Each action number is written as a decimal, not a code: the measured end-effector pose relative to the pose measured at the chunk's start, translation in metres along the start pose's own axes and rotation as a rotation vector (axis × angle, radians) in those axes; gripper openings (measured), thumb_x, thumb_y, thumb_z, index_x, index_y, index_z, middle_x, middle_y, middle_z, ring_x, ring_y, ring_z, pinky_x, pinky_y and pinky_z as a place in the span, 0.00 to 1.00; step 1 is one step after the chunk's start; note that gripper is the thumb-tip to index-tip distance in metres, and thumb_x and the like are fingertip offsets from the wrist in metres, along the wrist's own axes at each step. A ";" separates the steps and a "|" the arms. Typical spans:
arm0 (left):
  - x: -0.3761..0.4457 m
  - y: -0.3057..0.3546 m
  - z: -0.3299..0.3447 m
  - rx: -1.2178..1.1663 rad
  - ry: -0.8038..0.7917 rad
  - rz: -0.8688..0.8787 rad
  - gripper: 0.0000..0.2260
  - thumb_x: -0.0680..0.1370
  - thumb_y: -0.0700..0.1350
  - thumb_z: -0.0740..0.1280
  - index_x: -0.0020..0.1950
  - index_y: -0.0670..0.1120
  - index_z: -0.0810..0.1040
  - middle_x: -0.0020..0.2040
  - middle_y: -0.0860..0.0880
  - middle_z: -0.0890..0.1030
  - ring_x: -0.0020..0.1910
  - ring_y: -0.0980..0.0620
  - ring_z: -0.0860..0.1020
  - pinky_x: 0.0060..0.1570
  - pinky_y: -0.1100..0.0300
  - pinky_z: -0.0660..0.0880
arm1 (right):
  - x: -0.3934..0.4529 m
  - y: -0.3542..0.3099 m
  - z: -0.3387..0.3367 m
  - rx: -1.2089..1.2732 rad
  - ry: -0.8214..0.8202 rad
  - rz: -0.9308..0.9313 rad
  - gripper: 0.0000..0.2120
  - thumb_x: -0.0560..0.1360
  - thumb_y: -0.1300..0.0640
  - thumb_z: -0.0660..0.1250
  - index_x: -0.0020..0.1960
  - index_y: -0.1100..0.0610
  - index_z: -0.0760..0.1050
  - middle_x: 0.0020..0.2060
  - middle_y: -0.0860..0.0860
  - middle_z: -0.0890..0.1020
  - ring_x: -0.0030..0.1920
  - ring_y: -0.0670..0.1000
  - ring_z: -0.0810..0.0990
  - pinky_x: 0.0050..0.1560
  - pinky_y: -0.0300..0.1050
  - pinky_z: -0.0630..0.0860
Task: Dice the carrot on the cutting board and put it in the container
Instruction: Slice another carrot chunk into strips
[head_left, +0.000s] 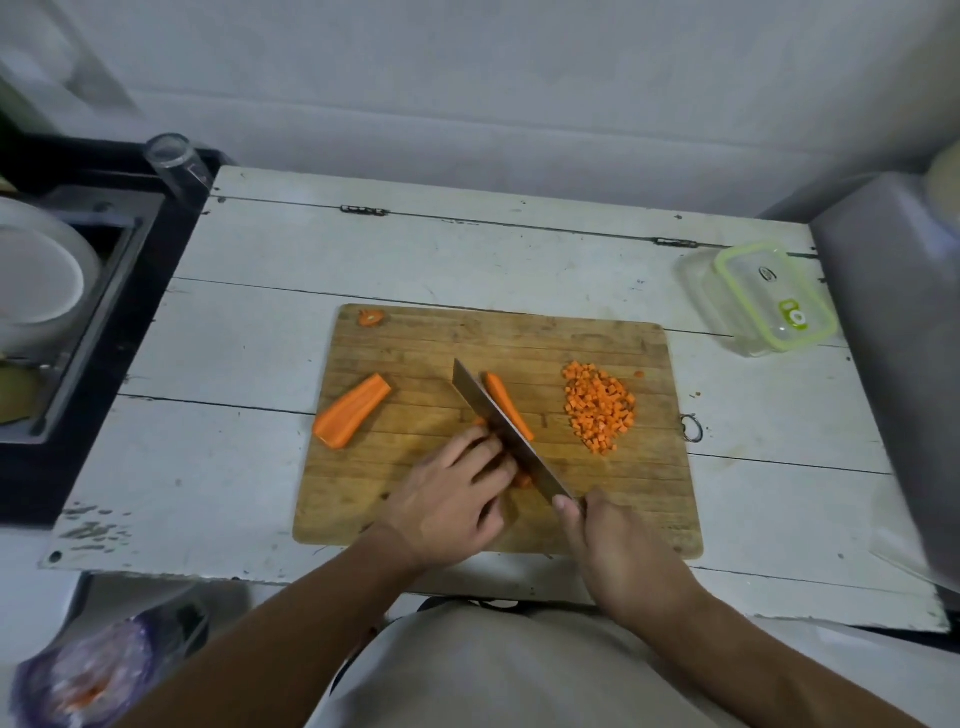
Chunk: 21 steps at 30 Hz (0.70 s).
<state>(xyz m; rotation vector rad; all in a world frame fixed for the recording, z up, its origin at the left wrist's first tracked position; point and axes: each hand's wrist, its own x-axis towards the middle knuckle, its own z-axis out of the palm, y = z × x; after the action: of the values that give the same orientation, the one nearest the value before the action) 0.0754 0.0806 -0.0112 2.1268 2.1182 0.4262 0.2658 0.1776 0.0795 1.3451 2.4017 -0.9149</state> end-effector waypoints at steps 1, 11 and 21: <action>0.000 -0.001 0.001 -0.008 -0.008 0.002 0.22 0.78 0.52 0.63 0.70 0.47 0.78 0.69 0.46 0.76 0.74 0.44 0.68 0.69 0.47 0.73 | 0.005 -0.005 0.003 -0.011 0.021 0.000 0.25 0.81 0.36 0.46 0.48 0.54 0.71 0.41 0.52 0.81 0.43 0.56 0.81 0.39 0.51 0.72; -0.001 0.003 -0.002 0.026 0.047 0.032 0.19 0.76 0.48 0.65 0.66 0.44 0.80 0.65 0.44 0.77 0.71 0.42 0.70 0.66 0.47 0.74 | 0.013 0.009 -0.001 0.137 0.116 0.080 0.25 0.82 0.36 0.48 0.49 0.52 0.75 0.41 0.53 0.82 0.45 0.59 0.80 0.48 0.54 0.77; -0.025 0.013 0.001 -0.018 0.068 -0.160 0.22 0.76 0.50 0.65 0.67 0.43 0.78 0.66 0.47 0.77 0.69 0.49 0.71 0.67 0.48 0.74 | -0.028 0.009 -0.004 0.036 0.137 -0.041 0.23 0.80 0.34 0.44 0.45 0.48 0.68 0.35 0.47 0.78 0.37 0.48 0.76 0.35 0.48 0.69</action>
<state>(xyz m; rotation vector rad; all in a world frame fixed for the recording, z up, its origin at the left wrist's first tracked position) 0.0886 0.0557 -0.0117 1.9413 2.2904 0.5046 0.2887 0.1647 0.0928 1.4200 2.5340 -0.9087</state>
